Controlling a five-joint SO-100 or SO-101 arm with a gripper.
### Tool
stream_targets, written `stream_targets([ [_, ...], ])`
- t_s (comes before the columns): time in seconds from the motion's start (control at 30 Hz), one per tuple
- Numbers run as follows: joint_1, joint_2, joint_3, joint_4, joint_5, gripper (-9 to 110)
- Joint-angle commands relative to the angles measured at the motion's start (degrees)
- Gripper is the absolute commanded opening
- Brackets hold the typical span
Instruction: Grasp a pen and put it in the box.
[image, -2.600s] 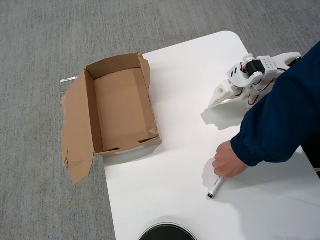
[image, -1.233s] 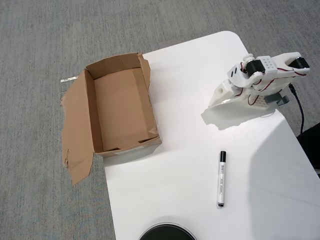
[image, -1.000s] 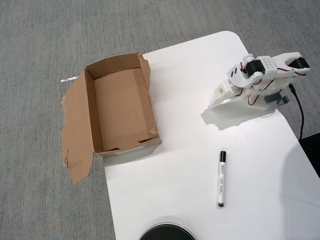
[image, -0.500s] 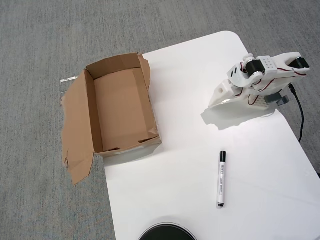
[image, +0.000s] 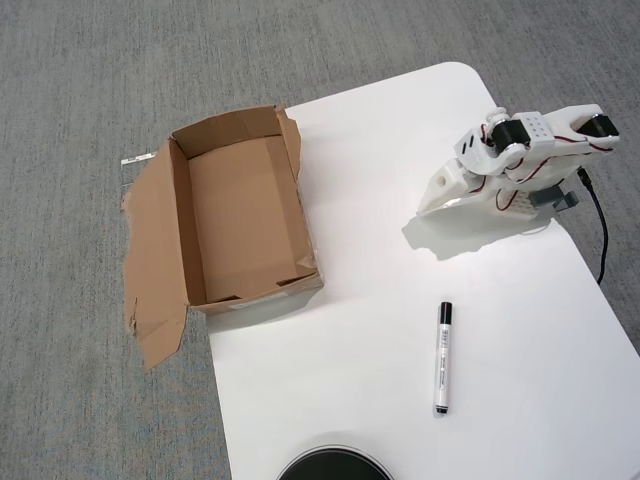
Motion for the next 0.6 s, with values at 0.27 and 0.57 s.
stream_targets([
  [0.27, -0.31, 3.43, 1.01, 1.49, -0.31, 2],
  [0.57, -0.40, 3.43, 1.01, 1.32, -0.66, 2],
])
